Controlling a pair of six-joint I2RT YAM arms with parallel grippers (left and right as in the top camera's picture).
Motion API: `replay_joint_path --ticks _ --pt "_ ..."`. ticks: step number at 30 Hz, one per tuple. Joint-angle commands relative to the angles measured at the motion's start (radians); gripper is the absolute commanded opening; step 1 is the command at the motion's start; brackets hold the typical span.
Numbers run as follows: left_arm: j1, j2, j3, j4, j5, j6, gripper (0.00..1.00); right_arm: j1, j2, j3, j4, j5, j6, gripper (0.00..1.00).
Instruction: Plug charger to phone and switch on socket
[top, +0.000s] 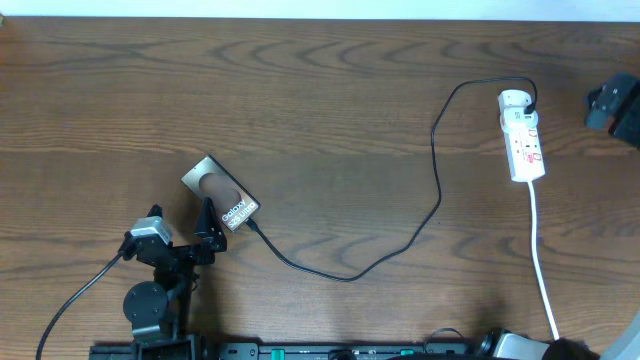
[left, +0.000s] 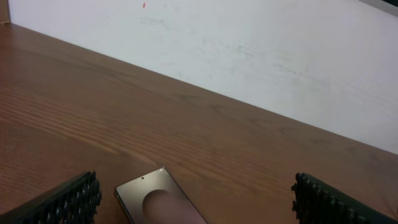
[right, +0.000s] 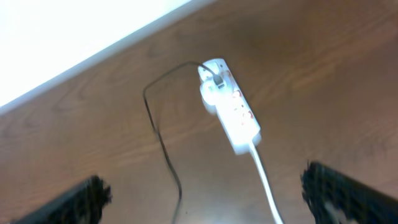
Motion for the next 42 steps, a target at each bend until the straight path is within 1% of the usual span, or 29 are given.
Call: replay_joint_path --ticks 1,6,9,11,14,17,18,23,28,34,40,42 --pt "0.006 -0.005 -0.006 -0.049 0.009 0.006 0.98 0.071 -0.095 -0.140 0.198 -0.073 -0.001 0.99" --pt "0.006 -0.005 -0.006 -0.049 0.009 0.006 0.98 0.212 -0.291 -0.503 0.709 -0.085 -0.015 0.99" --pt "0.006 -0.005 -0.006 -0.049 0.009 0.006 0.98 0.290 -0.418 -0.744 1.036 -0.085 -0.079 0.99" --pt "0.006 -0.005 -0.006 -0.048 0.009 0.006 0.98 0.332 -0.488 -0.882 1.213 -0.085 -0.144 0.99" --pt "0.006 -0.005 -0.006 -0.048 0.009 0.006 0.98 0.384 -0.585 -1.100 1.466 -0.085 -0.218 0.99" --pt "0.006 -0.005 -0.006 -0.048 0.009 0.006 0.98 0.401 -0.648 -1.248 1.607 -0.085 -0.223 0.99" --pt "0.006 -0.005 -0.006 -0.048 0.009 0.006 0.98 0.401 -0.686 -1.323 1.652 -0.085 -0.223 0.99" --pt "0.006 -0.005 -0.006 -0.049 0.009 0.006 0.98 0.401 -0.795 -1.490 1.710 -0.080 -0.229 0.99" --pt "0.006 -0.005 -0.006 -0.049 0.009 0.006 0.98 0.401 -0.948 -1.647 1.711 -0.080 -0.282 0.99" --pt "0.006 -0.005 -0.006 -0.049 0.009 0.006 0.98 0.401 -1.111 -1.777 1.712 -0.080 -0.328 0.99" --pt "0.006 -0.005 -0.006 -0.049 0.009 0.006 0.98 0.401 -1.278 -1.906 1.711 -0.072 -0.328 0.99" --pt "0.006 -0.005 -0.006 -0.048 0.009 0.006 0.98 0.404 -1.331 -1.910 1.624 -0.055 -0.335 0.99"
